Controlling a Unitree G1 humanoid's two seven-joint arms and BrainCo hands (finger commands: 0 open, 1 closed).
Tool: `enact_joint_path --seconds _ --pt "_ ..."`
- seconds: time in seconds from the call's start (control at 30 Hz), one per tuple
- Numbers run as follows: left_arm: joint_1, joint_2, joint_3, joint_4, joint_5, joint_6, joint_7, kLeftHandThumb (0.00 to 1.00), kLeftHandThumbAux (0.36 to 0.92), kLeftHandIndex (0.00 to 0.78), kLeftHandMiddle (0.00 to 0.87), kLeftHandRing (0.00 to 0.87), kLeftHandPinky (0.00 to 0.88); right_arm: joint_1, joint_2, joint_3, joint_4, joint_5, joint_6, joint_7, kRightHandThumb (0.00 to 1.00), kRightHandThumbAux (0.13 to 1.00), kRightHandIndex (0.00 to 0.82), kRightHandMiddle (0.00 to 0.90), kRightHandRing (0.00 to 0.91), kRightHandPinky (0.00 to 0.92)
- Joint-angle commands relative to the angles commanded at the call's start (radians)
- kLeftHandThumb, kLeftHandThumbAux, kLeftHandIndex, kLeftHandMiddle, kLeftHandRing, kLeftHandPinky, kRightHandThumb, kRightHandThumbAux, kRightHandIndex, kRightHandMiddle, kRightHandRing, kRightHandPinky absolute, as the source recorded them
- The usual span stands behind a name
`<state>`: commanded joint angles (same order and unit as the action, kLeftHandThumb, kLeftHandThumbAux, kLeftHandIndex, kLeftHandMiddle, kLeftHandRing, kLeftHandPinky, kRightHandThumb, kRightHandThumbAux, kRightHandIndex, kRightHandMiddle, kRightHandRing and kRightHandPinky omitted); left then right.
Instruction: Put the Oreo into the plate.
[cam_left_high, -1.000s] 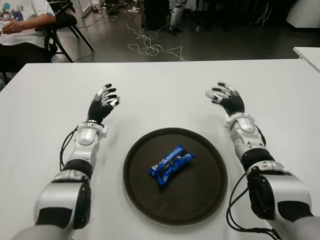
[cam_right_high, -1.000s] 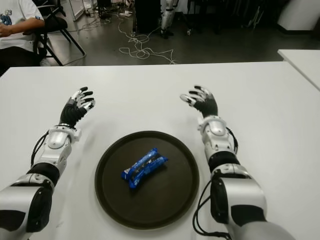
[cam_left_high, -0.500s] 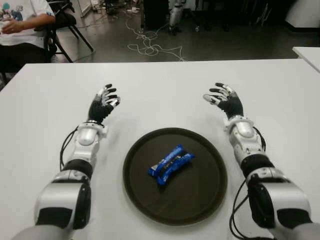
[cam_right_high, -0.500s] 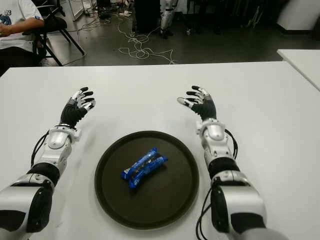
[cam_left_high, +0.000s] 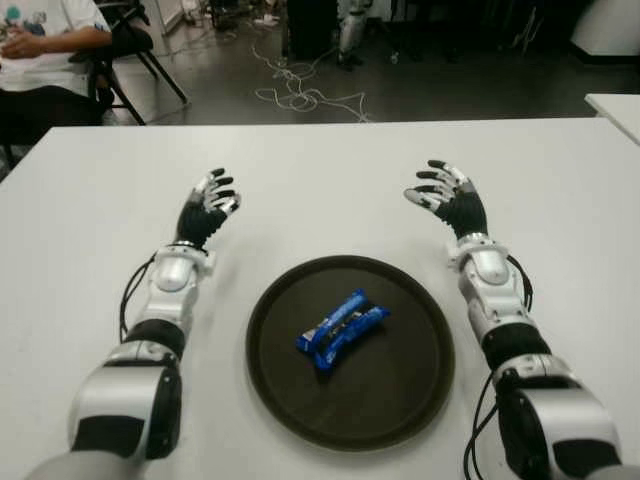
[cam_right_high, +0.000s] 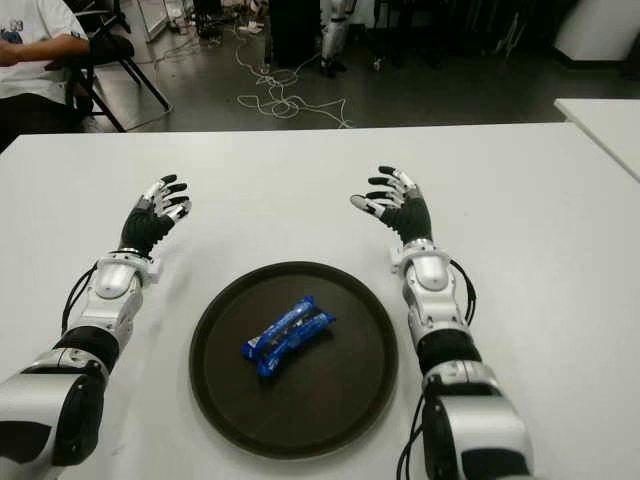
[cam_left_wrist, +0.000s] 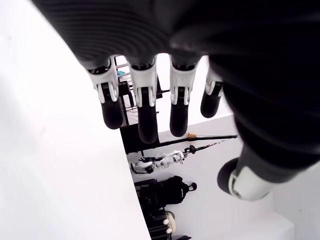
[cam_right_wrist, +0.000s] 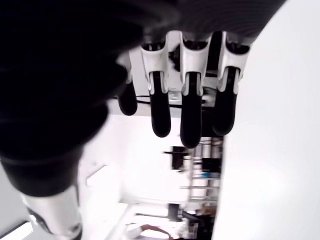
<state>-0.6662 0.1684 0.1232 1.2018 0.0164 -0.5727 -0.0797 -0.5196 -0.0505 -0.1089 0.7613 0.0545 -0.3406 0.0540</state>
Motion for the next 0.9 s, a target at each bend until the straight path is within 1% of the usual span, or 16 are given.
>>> enact_joint_path --seconds 0.07,0.13,0.3,0.4,0.57,0.73,0.83,0.9 --pt "0.016 -0.008 0.008 -0.033 -0.018 -0.016 -0.022 0.138 0.660 0.087 0.172 0.156 0.142 0.043 0.003 0.004 -0.068 0.003 0.012 0.005 0.000 0.753 0.226 0.314 0.350 0.402" --pt "0.023 -0.010 0.011 -0.048 -0.025 -0.019 -0.032 0.128 0.658 0.085 0.169 0.153 0.137 0.063 0.006 0.006 -0.106 0.003 0.027 0.006 0.000 0.746 0.223 0.311 0.350 0.401" --pt "0.051 -0.017 0.021 -0.124 -0.057 -0.021 -0.070 0.113 0.655 0.078 0.164 0.149 0.139 0.128 0.016 0.012 -0.225 0.005 0.067 -0.002 0.000 0.735 0.220 0.307 0.346 0.395" --pt "0.063 -0.022 0.025 -0.157 -0.072 -0.014 -0.082 0.112 0.657 0.076 0.163 0.150 0.144 0.155 0.019 0.015 -0.275 0.002 0.091 -0.009 0.000 0.734 0.221 0.306 0.343 0.393" --pt "0.083 -0.030 0.027 -0.210 -0.090 -0.002 -0.089 0.102 0.663 0.086 0.175 0.160 0.171 0.192 0.020 0.019 -0.335 -0.001 0.127 -0.017 0.000 0.741 0.220 0.305 0.341 0.403" --pt "0.121 -0.037 0.023 -0.291 -0.100 0.013 -0.089 0.101 0.679 0.102 0.189 0.173 0.188 0.212 0.019 0.022 -0.371 -0.003 0.163 -0.025 0.000 0.740 0.213 0.303 0.339 0.402" --pt "0.163 -0.043 0.018 -0.366 -0.106 0.034 -0.091 0.108 0.699 0.114 0.200 0.181 0.201 0.221 0.018 0.022 -0.384 -0.003 0.176 -0.028 0.000 0.743 0.215 0.303 0.339 0.402" --pt "0.210 -0.051 0.015 -0.433 -0.115 0.051 -0.098 0.110 0.709 0.119 0.204 0.185 0.204 0.226 0.020 0.021 -0.385 -0.003 0.172 -0.031 0.000 0.743 0.215 0.303 0.339 0.403"
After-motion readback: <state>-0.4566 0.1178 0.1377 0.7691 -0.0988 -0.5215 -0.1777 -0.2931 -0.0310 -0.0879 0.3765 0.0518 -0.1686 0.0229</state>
